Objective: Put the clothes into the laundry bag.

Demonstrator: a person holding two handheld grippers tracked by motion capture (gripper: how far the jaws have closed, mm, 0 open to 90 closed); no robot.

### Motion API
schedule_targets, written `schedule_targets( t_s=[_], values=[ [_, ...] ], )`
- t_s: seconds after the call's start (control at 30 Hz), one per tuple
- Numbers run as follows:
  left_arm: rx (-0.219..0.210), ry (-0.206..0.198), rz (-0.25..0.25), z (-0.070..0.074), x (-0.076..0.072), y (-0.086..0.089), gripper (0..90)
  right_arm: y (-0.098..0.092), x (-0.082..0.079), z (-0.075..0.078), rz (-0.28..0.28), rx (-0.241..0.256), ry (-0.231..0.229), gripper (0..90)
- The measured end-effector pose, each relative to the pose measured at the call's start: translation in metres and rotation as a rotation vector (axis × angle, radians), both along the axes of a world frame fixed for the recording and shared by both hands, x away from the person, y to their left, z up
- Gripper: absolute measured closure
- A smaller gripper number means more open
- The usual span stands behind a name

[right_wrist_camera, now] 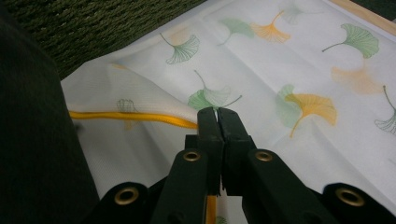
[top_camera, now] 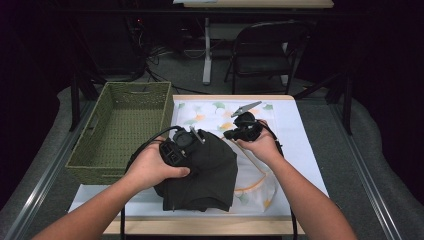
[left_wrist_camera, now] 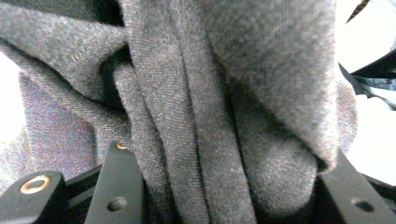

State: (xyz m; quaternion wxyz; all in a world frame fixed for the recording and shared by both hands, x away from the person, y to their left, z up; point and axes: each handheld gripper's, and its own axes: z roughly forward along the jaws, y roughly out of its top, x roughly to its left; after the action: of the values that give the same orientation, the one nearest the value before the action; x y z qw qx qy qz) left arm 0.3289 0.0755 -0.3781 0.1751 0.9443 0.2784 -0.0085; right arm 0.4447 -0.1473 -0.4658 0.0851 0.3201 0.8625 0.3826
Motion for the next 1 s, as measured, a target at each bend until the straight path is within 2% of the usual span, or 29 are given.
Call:
schedule_targets(
  t_s=[0.47, 0.53, 0.8, 1.0],
  values=[
    [-0.008, -0.001, 0.016, -0.024, -0.001, -0.013, 53.6, 0.004, -0.003, 0.005, 0.021, 0.024, -0.012, 88.7],
    [0.003, -0.005, 0.013, -0.029, 0.0, -0.016, 53.5, 0.004, -0.004, 0.006, 0.027, 0.02, -0.014, 88.7],
    [-0.007, -0.005, 0.032, -0.046, 0.003, -0.022, 53.3, 0.005, -0.008, 0.009, 0.039, 0.04, -0.023, 88.7],
    [0.01, -0.001, 0.04, -0.058, 0.005, -0.025, 53.0, 0.006, -0.014, 0.012, 0.057, 0.037, -0.022, 88.8]
  ],
)
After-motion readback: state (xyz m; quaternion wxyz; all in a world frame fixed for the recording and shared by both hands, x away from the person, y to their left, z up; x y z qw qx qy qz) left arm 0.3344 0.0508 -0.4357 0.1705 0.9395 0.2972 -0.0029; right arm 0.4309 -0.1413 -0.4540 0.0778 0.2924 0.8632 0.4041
